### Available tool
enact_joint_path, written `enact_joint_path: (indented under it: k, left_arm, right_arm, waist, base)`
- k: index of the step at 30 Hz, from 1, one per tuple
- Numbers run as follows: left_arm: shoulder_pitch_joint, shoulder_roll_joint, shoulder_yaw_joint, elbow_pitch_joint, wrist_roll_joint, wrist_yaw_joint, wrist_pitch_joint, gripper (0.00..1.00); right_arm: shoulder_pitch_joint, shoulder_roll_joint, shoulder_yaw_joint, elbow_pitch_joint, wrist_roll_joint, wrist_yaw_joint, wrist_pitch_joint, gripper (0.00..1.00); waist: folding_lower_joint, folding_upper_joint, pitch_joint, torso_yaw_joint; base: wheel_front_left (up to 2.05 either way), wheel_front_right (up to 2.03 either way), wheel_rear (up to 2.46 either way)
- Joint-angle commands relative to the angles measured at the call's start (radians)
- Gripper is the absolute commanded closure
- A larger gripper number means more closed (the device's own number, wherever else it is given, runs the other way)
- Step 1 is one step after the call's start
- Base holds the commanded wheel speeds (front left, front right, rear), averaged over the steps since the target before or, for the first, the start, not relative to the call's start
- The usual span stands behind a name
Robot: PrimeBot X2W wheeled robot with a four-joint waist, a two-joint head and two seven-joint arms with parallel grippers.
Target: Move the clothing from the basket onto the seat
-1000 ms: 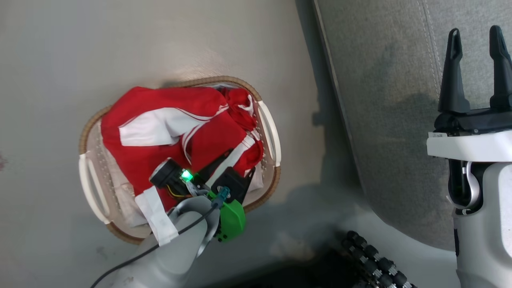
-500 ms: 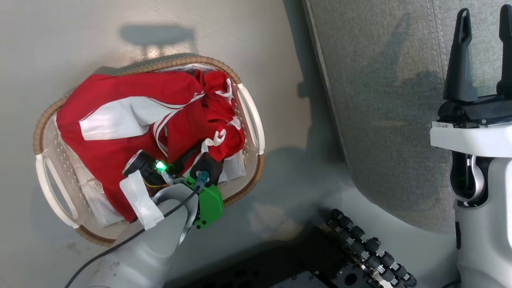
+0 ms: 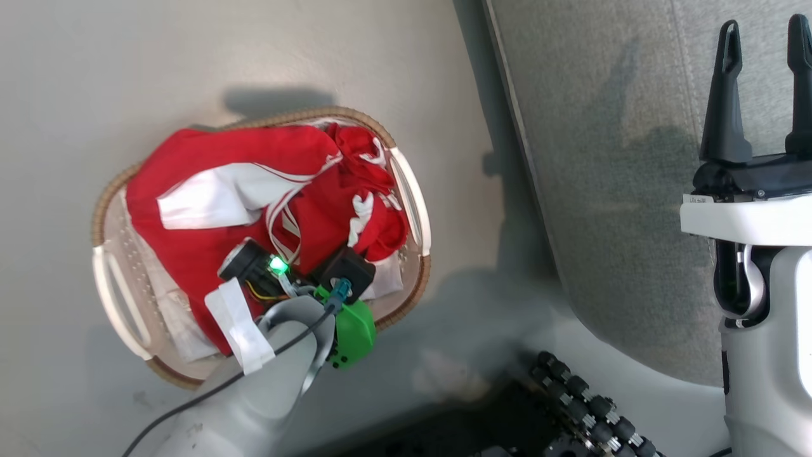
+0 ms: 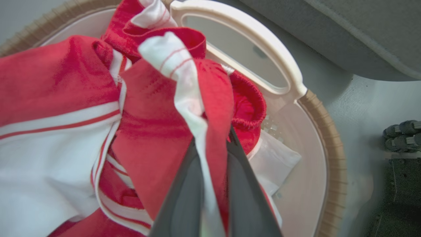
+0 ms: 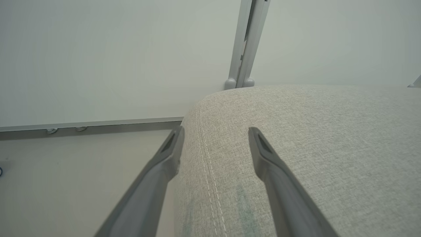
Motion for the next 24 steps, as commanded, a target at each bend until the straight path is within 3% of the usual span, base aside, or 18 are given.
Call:
enact_joint_path:
  k: [1,13,24]
  left_arm:
    - [0.021,0.001,-0.002,-0.016,-0.008,-0.002,-0.001,1.0]
    - [0.127,0.014,-0.002,-0.219,-0.016,-0.019,-0.001,1.0]
    - [0.124,0.101,0.035,-0.416,0.014,-0.025,-0.001,1.0]
  right_arm:
    - [0.017,-0.003,-0.006,0.01,-0.016,-0.001,-0.005,0.0]
    - [0.142,-0.003,-0.024,0.086,-0.117,-0.001,-0.005,0.0]
    - [0.296,-0.003,-0.012,0.121,-0.171,-0.001,-0.005,0.0]
  waist:
    - [-0.0001,-0.0001,-0.069,0.033]
    - [-0.0001,-0.0001,-0.392,0.149]
    - [-0.0001,-0.0001,-0.674,0.217]
  base:
    - [0.0,0.0,0.0]
    - [0.0,0.0,0.0]
    - [0.0,0.0,0.0]
